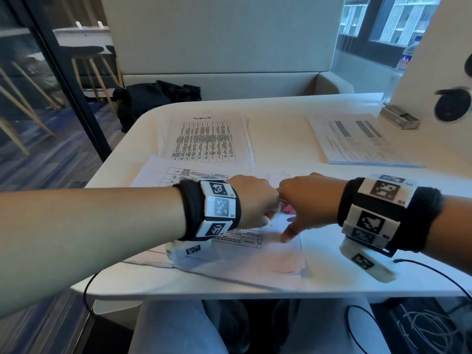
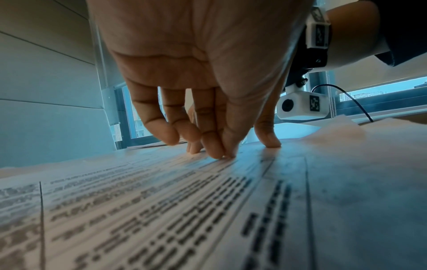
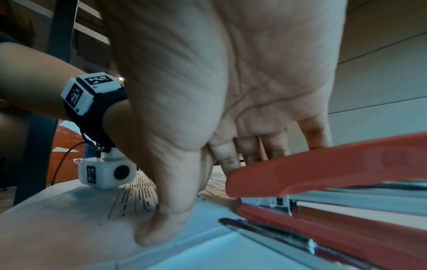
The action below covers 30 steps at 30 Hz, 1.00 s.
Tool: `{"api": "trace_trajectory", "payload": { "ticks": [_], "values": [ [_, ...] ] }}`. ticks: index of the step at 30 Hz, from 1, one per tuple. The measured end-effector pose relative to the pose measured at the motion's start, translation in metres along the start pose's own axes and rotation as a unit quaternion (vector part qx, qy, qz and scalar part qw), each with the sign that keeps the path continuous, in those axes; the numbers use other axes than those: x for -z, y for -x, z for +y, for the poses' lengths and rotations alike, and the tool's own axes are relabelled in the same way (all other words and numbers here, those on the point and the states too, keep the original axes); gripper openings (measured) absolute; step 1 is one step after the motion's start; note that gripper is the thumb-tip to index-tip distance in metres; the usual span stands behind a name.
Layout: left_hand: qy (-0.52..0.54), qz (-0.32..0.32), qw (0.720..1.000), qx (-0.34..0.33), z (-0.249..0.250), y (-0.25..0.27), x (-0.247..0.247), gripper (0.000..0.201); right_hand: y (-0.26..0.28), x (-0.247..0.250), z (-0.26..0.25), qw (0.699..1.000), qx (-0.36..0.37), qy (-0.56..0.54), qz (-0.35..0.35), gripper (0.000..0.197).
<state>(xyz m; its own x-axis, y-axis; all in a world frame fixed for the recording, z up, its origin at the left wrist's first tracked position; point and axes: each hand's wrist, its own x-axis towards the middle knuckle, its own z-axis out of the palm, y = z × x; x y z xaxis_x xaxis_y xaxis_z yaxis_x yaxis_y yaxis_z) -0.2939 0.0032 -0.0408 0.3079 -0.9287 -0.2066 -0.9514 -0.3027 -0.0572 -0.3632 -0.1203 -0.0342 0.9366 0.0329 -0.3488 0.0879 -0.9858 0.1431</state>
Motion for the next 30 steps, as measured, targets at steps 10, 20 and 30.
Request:
{"api": "trace_trajectory", "payload": {
  "ticks": [10, 20, 30],
  "values": [
    [0.022, 0.005, 1.000, 0.006, -0.002, -0.003, -0.002, 0.014, -0.002, -0.002, 0.002, 1.000, -0.003, 0.004, 0.005, 0.062],
    [-0.020, 0.010, 0.999, -0.036, -0.002, -0.002, -0.007, 0.009, -0.001, -0.002, 0.003, 1.000, 0.004, 0.001, -0.002, 0.063],
    [0.036, -0.011, 0.999, 0.002, -0.021, 0.007, -0.010, 0.016, -0.003, -0.006, 0.006, 1.000, -0.020, 0.012, -0.007, 0.059]
  ]
}}
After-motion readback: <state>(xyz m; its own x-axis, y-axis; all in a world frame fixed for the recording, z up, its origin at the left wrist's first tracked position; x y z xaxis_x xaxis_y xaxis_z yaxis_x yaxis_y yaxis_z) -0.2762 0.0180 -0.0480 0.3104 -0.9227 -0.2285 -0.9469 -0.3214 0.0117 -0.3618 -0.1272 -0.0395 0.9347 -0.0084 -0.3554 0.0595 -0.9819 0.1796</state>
